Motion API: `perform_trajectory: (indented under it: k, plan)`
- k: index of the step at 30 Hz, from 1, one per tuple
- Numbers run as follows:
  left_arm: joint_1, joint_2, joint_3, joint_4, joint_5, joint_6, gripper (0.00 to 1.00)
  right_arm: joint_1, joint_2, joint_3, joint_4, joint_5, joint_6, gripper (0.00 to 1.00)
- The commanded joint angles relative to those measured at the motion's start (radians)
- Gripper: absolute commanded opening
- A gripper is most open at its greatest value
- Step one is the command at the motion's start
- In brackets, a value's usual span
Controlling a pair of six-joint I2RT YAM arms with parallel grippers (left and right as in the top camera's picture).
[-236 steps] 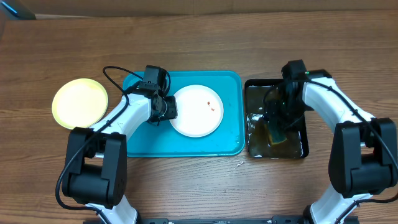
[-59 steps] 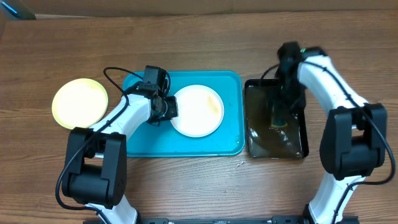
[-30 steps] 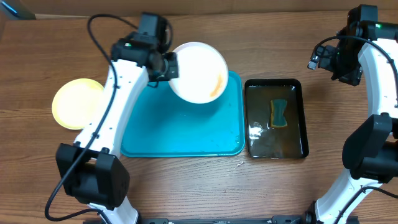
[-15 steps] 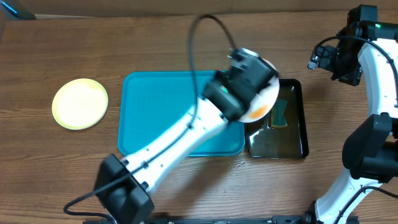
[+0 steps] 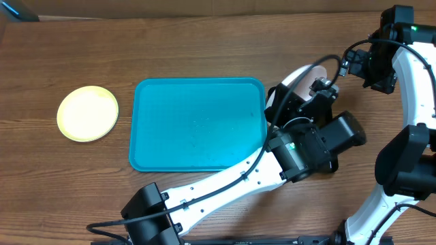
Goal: Clean dirty plates on tray and stack at the side
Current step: 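Swing the white plate left over the yellow plate with the left gripper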
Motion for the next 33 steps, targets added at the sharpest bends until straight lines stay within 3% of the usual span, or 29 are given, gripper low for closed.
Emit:
perform_trajectory:
  k: [1,10,21,28,33]
  plan:
    - [-0.016,0.01,0.023,0.051,-0.191,0.107,0.04,-0.004,-0.021,0.015,0.003,0.002,0.006,1.0]
    - [-0.013,0.01,0.023,0.069,-0.157,0.1,0.04,-0.004,-0.021,0.015,0.003,0.002,0.006,1.0]
    - [0.158,0.01,0.023,-0.159,0.652,-0.241,0.04,-0.004,-0.021,0.015,0.003,0.002,0.006,1.0]
    - [0.474,0.01,0.023,-0.225,1.099,-0.314,0.04,-0.004,-0.021,0.015,0.003,0.002,0.006,1.0]
    - [0.755,0.01,0.023,-0.338,1.218,-0.378,0.04,-0.004,-0.021,0.015,0.003,0.002,0.006,1.0]
